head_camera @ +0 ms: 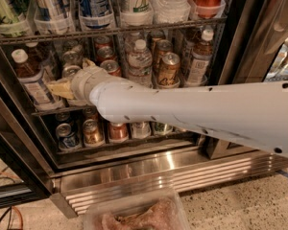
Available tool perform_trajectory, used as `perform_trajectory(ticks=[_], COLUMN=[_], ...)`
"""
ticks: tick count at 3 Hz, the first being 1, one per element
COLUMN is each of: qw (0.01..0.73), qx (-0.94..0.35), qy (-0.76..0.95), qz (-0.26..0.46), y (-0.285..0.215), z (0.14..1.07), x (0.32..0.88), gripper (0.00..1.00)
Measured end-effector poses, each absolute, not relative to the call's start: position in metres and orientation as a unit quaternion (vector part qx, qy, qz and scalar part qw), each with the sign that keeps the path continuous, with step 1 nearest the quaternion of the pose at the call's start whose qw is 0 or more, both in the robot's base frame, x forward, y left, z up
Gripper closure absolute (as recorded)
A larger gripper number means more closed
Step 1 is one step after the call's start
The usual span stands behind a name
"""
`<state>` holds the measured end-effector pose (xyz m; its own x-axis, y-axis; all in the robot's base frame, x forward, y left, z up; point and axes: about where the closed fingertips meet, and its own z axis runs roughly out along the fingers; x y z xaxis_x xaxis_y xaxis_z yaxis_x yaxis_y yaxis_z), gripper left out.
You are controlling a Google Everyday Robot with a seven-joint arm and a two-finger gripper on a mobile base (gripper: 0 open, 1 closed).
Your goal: Pick 7up can from middle shelf of fridge
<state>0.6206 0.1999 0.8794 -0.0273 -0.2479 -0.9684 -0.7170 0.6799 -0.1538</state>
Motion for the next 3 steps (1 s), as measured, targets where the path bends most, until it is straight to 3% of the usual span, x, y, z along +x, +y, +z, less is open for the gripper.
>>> perform_trajectory(ticks=[3], qw=[0.57], qx=[-0.335], qy=[0.715], qz=[0.227], y=[0.205], z=[0.846], x=[0.619], gripper=[0.24])
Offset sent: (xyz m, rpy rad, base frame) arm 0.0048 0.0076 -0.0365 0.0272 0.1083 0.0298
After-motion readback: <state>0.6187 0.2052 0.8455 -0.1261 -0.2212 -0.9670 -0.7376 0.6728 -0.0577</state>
